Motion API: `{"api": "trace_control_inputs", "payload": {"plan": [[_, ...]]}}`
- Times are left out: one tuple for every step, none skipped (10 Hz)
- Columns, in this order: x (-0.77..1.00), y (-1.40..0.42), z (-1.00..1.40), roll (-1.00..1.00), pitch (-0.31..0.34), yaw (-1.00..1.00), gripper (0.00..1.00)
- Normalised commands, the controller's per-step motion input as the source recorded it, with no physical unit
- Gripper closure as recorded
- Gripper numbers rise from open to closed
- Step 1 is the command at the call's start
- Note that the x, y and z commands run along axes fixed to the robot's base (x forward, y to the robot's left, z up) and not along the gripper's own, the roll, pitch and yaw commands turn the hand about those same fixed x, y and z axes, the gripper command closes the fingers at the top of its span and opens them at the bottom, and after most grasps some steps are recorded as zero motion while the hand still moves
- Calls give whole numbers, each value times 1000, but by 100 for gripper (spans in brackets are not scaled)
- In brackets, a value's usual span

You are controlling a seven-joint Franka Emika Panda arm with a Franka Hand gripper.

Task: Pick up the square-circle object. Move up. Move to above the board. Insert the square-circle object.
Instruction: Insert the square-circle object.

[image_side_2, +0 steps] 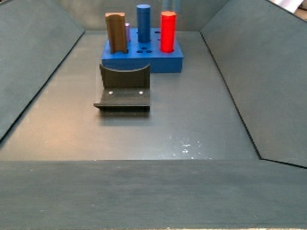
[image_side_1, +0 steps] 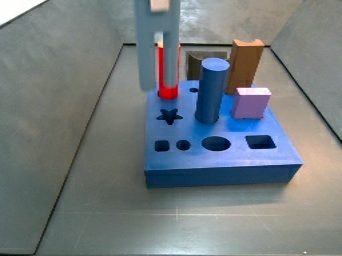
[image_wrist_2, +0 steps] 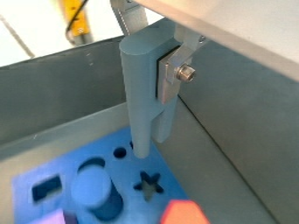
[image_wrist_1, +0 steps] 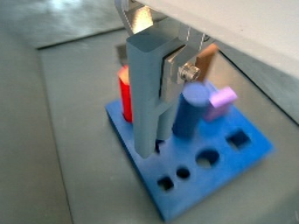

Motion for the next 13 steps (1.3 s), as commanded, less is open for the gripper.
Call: {"api": "trace_control_inputs", "payload": {"plan": [[20,-423,-451,11,-36,-751,100],[100,-449,-529,40,-54,-703,100],[137,-403,-489,49,-51,-723,100],[51,-414,-260,141,0,-243,100],[186,-329,-229,199,137,29,100],[240,-289,-266,251,251,0,100],[383,-103,-277,191,259,-3,100],[314,-71,-340,231,180,0,100],[309,0,-297,187,34,63,100],[254,14,-257,164,0,51,100],[183,0,-297,187,-57,0,100],[0,0,-191,130,-74,29,100],[-69,0,-114,71,-100,0,100]]}}
